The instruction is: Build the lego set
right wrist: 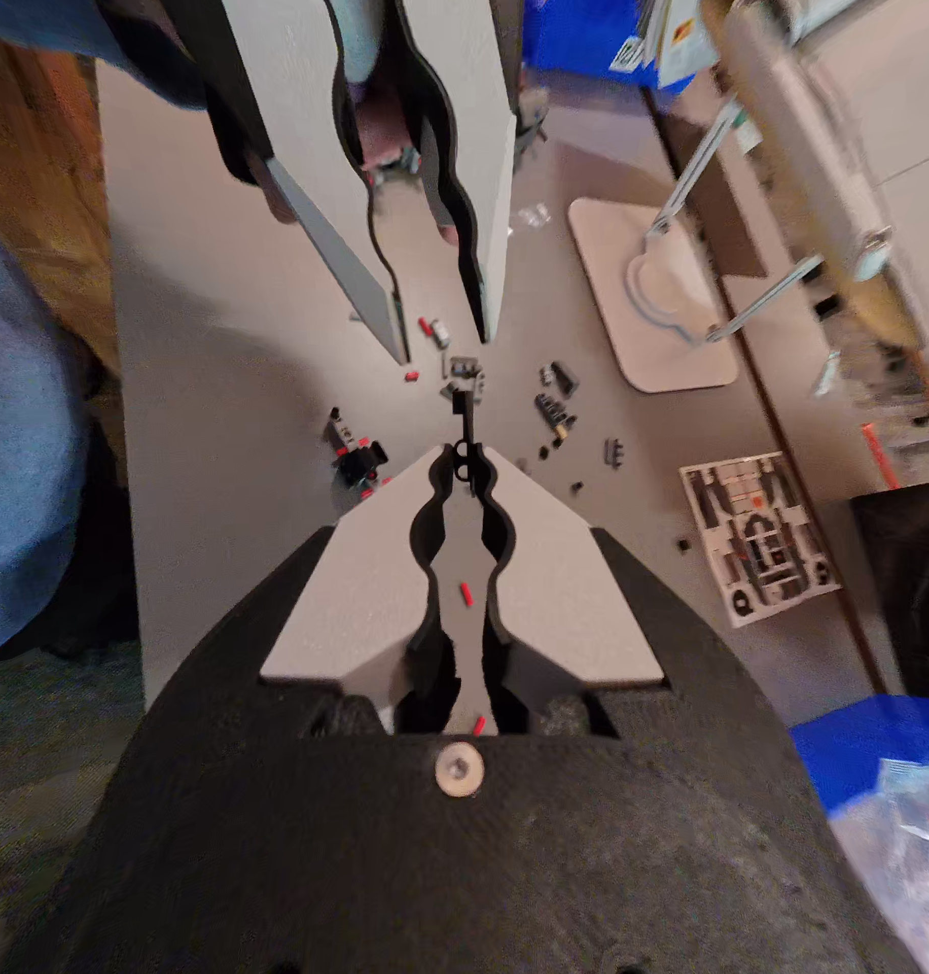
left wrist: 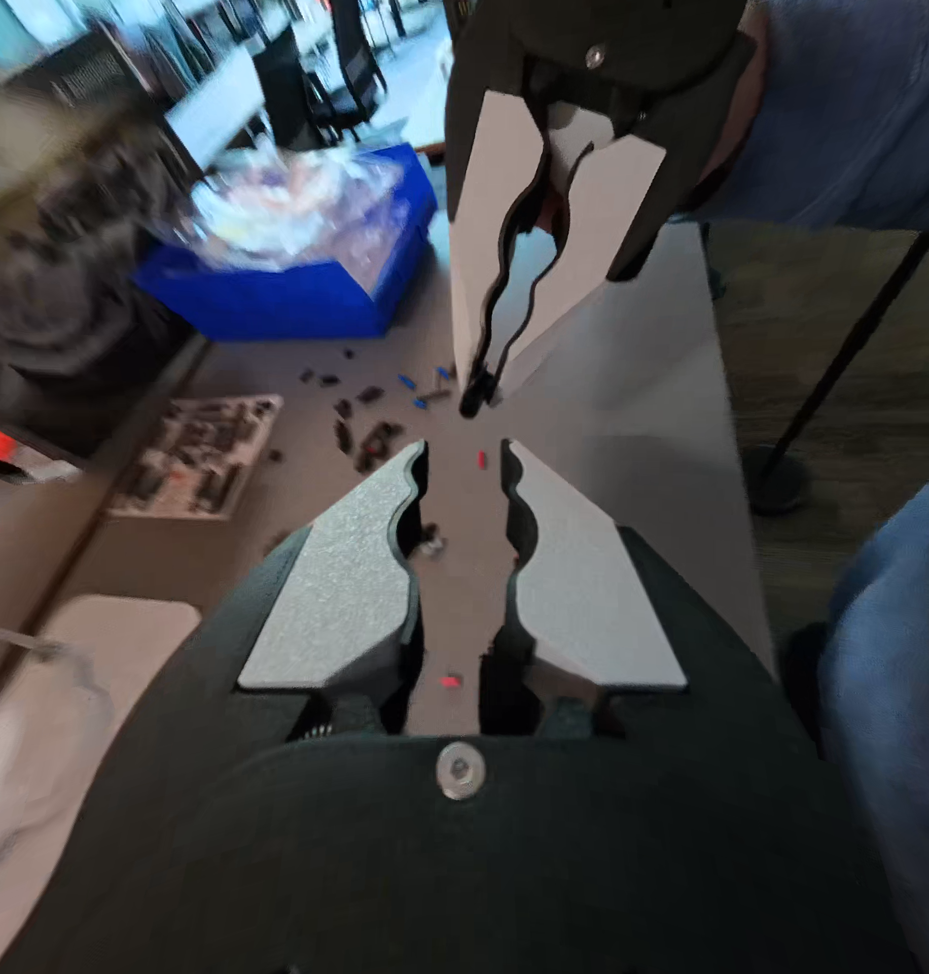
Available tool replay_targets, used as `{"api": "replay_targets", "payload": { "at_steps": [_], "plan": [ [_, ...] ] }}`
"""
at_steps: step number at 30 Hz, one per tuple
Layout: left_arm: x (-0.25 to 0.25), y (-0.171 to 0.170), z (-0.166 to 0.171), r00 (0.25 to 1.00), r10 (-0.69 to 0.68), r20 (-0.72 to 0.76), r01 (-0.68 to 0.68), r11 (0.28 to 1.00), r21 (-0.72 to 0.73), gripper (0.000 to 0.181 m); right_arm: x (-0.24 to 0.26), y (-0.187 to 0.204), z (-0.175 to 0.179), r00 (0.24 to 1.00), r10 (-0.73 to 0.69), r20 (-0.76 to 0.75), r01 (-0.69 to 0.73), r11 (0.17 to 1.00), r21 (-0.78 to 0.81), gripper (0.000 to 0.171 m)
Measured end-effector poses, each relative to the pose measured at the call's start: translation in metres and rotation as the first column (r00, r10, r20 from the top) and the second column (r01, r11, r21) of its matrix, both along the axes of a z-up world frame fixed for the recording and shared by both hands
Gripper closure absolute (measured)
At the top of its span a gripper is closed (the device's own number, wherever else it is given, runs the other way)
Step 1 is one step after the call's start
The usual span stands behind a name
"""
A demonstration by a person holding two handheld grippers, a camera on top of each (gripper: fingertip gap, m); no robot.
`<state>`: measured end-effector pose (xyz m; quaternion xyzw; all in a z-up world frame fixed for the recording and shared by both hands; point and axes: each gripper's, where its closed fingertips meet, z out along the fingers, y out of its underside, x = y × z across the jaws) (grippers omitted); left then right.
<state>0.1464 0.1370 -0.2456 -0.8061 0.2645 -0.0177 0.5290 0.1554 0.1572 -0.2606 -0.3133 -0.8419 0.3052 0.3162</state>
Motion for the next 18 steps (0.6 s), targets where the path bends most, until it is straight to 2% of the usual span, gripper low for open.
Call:
{"api": "replay_targets", "payload": {
  "at_steps": [1,9,15,18],
  "plan": [
    [0.001,-0.004,-0.012,0.999,0.010,0.042,-0.007,0.999,-0.053,0.152,0.002,0.001,-0.009,1.000,0.005,0.029,-0.004,1.000,-0.010,0.167],
    [0.008,-0.014,-0.098,0.988,0.129,0.085,-0.102,0.959,-0.264,0.144,0.008,0.006,-0.063,0.981,0.052,0.185,-0.043,0.998,-0.055,0.167],
    [0.007,-0.010,-0.131,0.970,0.223,0.095,-0.175,0.916,-0.360,0.140,0.007,0.004,-0.077,0.970,0.089,0.226,-0.073,0.994,-0.075,0.167],
    [0.004,-0.009,-0.138,0.969,0.234,0.075,-0.193,0.912,-0.362,0.146,0.007,0.005,-0.079,0.968,0.095,0.231,-0.077,0.994,-0.083,0.167]
  ]
}}
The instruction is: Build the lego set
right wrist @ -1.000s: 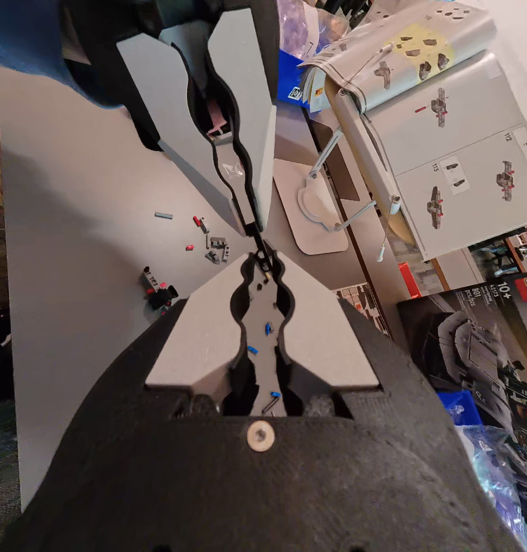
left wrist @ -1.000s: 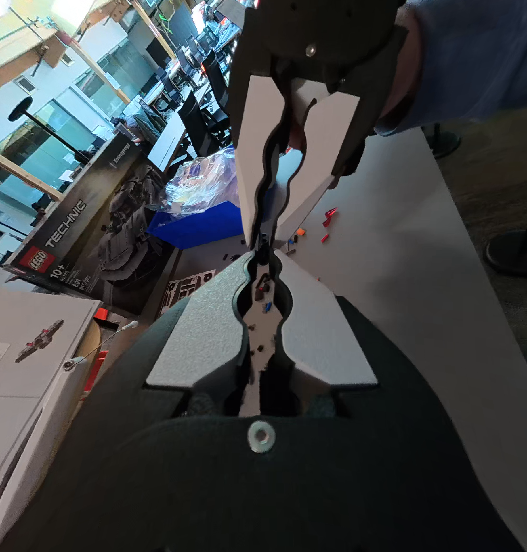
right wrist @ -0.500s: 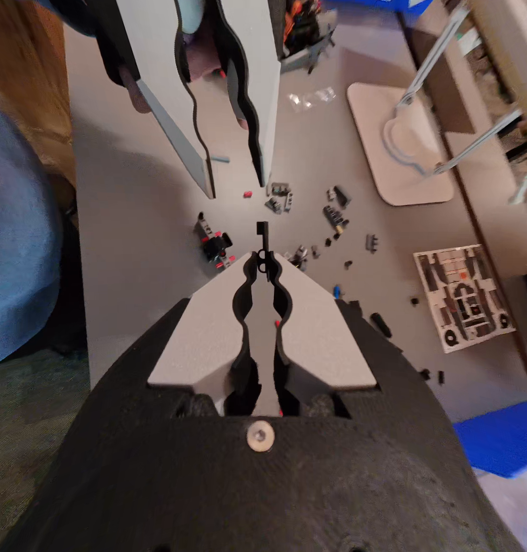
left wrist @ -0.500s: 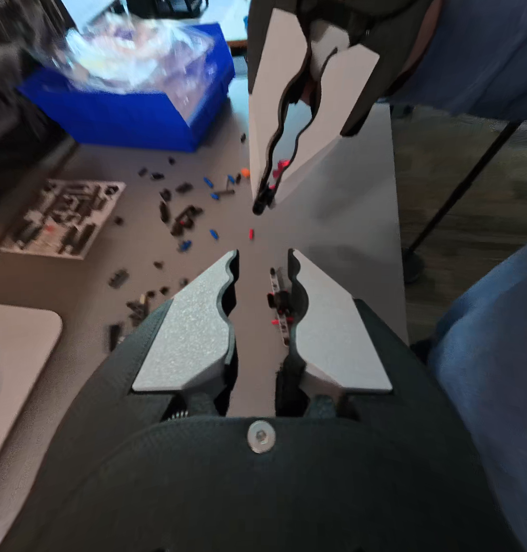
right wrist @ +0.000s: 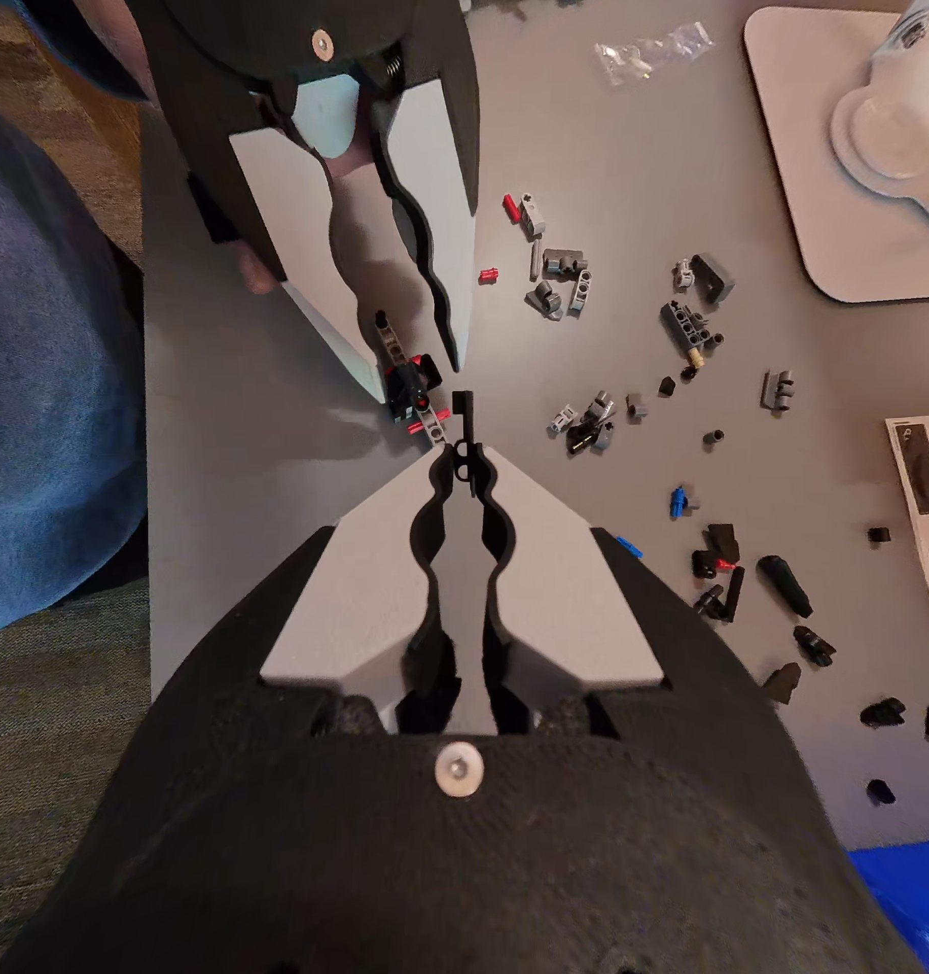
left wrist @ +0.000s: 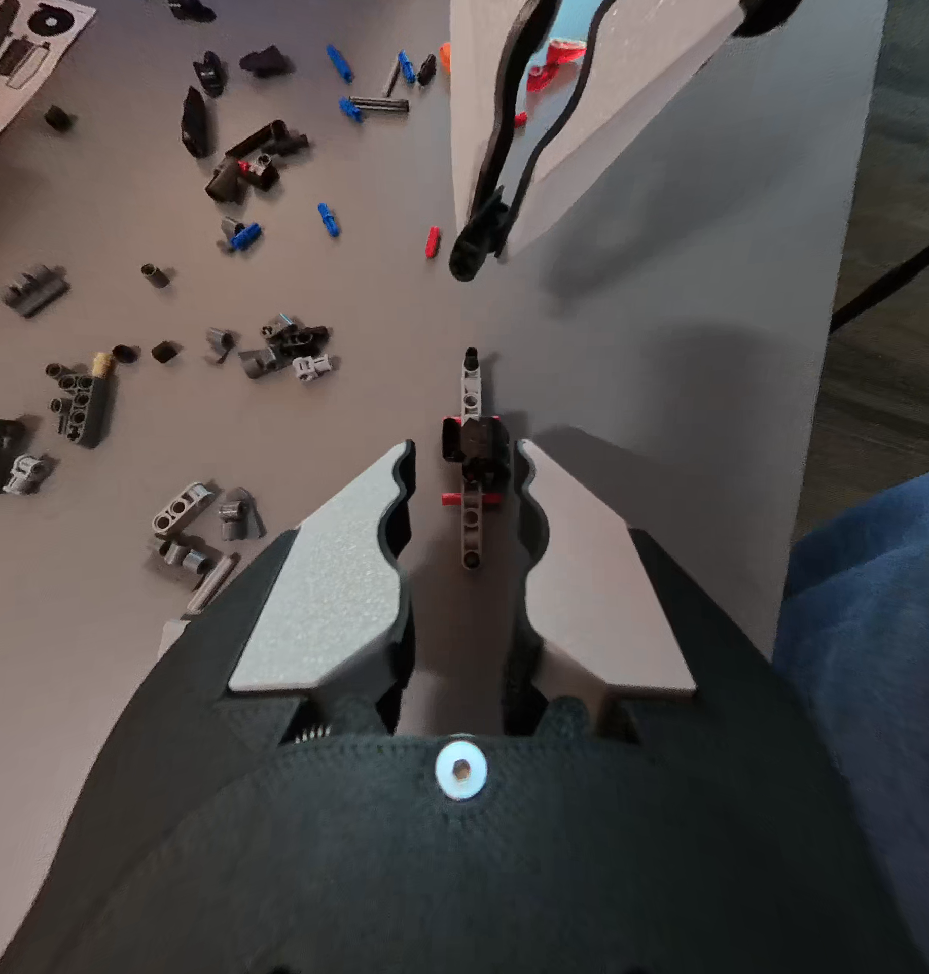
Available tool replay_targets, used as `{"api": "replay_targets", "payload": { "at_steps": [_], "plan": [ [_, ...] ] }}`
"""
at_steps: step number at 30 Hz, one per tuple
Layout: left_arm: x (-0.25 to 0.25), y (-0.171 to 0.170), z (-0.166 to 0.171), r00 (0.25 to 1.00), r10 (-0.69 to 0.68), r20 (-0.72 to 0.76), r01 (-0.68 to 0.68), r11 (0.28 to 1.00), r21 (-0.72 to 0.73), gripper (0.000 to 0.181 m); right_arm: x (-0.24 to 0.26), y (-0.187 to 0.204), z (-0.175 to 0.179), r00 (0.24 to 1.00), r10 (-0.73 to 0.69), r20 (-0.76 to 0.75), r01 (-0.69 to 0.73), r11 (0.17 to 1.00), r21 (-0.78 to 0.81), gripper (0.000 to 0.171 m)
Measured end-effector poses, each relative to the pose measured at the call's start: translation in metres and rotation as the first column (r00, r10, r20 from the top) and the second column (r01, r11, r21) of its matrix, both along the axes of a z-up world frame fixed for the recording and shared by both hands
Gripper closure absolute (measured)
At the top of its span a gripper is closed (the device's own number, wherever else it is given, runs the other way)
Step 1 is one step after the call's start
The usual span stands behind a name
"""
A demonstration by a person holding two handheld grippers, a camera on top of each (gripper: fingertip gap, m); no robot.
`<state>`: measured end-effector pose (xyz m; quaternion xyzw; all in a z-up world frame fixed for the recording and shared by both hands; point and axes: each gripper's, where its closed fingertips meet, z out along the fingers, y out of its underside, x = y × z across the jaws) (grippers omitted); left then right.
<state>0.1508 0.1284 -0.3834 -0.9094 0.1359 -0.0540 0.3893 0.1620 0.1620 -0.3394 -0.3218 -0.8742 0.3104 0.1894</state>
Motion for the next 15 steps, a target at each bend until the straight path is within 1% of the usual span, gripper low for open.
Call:
{"api": "replay_targets", "payload": {
  "at_steps": [3,6,10,15],
  "plan": [
    [0.0008,0.0002,-0.0040,1.000,-0.013,0.006,0.013,1.000,-0.008,0.158,-0.0001,0.0000,-0.0015,1.000,0.003,0.005,-0.002,1.000,-0.020,0.167],
    [0.0024,0.0004,-0.0048,0.999,-0.032,0.029,0.032,0.999,-0.012,0.158,-0.0003,0.0006,-0.0030,1.000,0.003,0.009,-0.003,0.999,-0.041,0.167],
    [0.0006,0.0002,-0.0047,0.998,-0.065,0.012,0.065,0.998,-0.015,0.158,-0.0002,0.0018,-0.0044,1.000,0.004,0.015,-0.003,0.998,-0.061,0.167],
    [-0.0014,-0.0003,-0.0048,0.992,-0.129,-0.005,0.129,0.991,-0.032,0.158,-0.0004,0.0007,-0.0046,0.997,-0.004,0.072,0.018,0.981,-0.193,0.167]
  ]
}}
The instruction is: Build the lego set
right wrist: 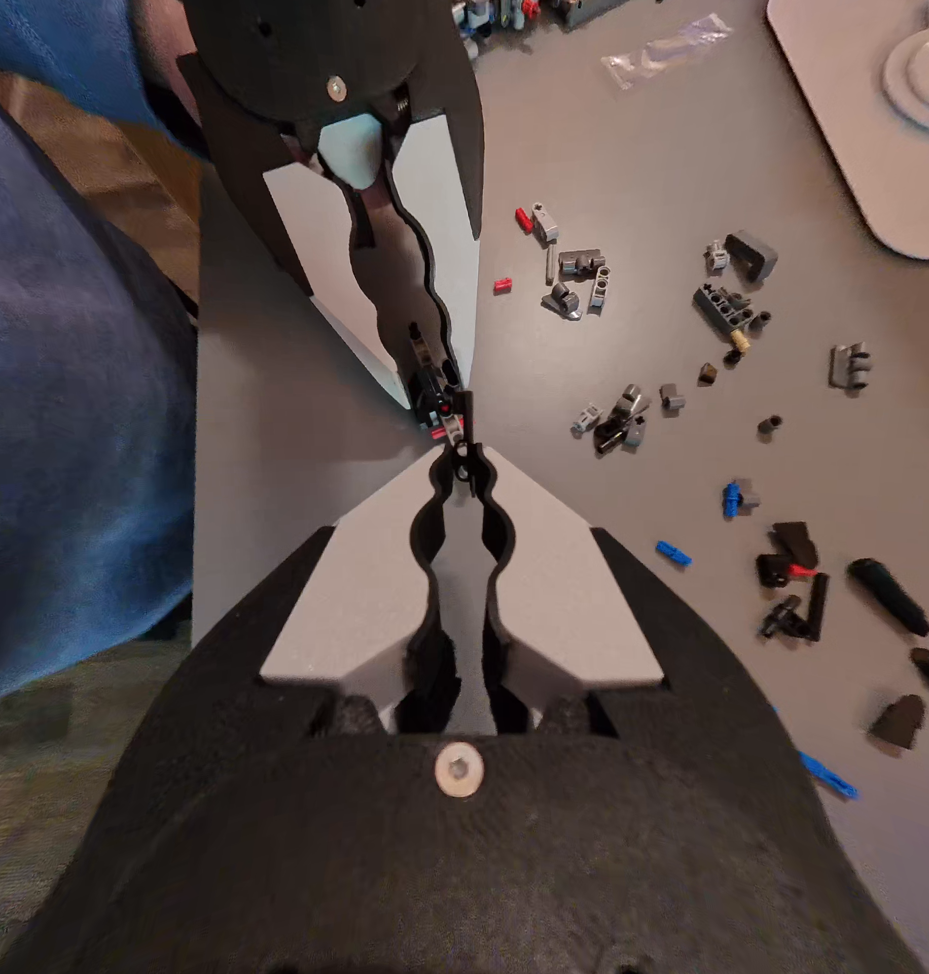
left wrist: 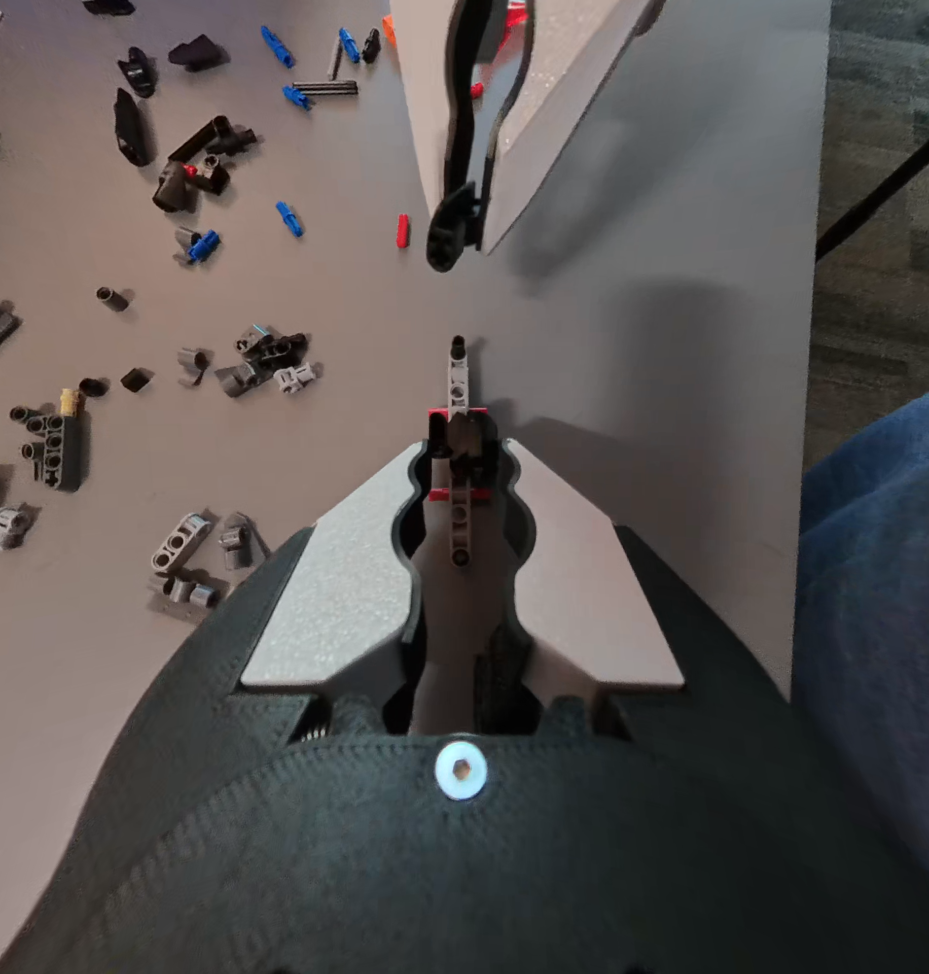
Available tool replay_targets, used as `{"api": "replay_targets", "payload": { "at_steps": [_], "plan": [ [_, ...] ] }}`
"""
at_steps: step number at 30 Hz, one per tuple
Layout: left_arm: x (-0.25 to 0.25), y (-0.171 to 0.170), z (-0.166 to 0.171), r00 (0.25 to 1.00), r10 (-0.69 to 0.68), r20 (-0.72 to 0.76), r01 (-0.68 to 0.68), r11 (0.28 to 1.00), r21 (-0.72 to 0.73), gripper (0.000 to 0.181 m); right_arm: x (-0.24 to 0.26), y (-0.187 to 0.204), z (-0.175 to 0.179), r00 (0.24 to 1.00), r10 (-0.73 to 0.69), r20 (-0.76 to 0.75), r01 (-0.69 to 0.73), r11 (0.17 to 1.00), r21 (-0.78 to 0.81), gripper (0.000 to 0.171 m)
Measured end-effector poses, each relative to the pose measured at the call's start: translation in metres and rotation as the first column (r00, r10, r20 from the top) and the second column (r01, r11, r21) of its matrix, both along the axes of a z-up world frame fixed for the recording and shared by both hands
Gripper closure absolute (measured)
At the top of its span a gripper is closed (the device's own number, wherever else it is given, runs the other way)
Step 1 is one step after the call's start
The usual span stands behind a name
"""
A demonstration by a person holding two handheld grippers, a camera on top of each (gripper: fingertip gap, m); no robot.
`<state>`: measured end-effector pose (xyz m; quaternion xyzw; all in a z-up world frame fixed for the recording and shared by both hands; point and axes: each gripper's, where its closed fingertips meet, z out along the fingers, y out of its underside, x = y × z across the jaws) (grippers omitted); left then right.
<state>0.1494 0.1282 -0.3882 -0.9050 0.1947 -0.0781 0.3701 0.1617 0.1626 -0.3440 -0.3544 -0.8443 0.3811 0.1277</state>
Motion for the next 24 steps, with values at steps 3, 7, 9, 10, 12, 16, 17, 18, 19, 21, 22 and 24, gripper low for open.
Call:
{"api": "replay_targets", "payload": {
  "at_steps": [3,7,9,10,12,16,17,18,19,21,22,24],
  "plan": [
    [-0.001,0.001,0.000,1.000,-0.026,0.008,0.026,1.000,-0.006,0.158,-0.002,0.003,-0.007,0.999,-0.012,0.037,0.015,0.997,-0.078,0.167],
    [-0.001,0.001,0.000,0.998,-0.060,0.001,0.060,0.998,-0.005,0.158,0.000,-0.003,-0.013,0.999,0.026,0.044,-0.024,0.998,-0.054,0.167],
    [-0.001,0.001,0.000,0.997,-0.073,0.002,0.073,0.997,-0.007,0.158,0.000,-0.004,-0.019,0.997,0.046,0.054,-0.046,0.999,-0.006,0.167],
    [-0.001,0.001,0.000,0.997,-0.078,0.004,0.078,0.997,-0.009,0.158,0.000,-0.004,-0.024,0.996,0.055,0.064,-0.056,0.998,0.027,0.167],
    [-0.001,0.001,0.000,0.996,-0.089,-0.002,0.089,0.996,-0.010,0.158,-0.001,-0.005,-0.030,0.995,0.075,0.072,-0.081,0.993,0.084,0.167],
    [-0.001,0.001,0.000,0.995,-0.101,-0.002,0.101,0.995,-0.008,0.158,-0.002,-0.009,-0.036,0.989,0.116,0.086,-0.128,0.981,0.145,0.167],
    [-0.001,0.001,0.000,0.995,-0.103,-0.001,0.103,0.995,-0.007,0.158,-0.002,-0.011,-0.038,0.988,0.127,0.087,-0.139,0.978,0.156,0.167],
    [-0.001,0.001,0.000,0.994,-0.105,0.000,0.105,0.994,-0.008,0.158,-0.002,-0.012,-0.038,0.986,0.138,0.090,-0.151,0.975,0.162,0.167],
    [-0.002,0.001,0.000,0.994,-0.107,0.001,0.107,0.994,-0.008,0.158,-0.003,-0.014,-0.039,0.986,0.144,0.089,-0.158,0.973,0.168,0.167],
    [-0.002,0.001,0.000,0.994,-0.111,0.003,0.111,0.994,-0.007,0.158,-0.004,-0.015,-0.040,0.984,0.155,0.093,-0.170,0.968,0.187,0.167],
    [-0.002,0.001,0.000,0.994,-0.112,0.004,0.112,0.994,-0.005,0.158,-0.005,-0.015,-0.041,0.983,0.159,0.097,-0.175,0.964,0.198,0.167],
    [-0.002,0.001,0.000,0.993,-0.118,0.003,0.118,0.993,-0.005,0.158,-0.006,-0.016,-0.040,0.980,0.172,0.101,-0.190,0.961,0.202,0.167]
  ]
}}
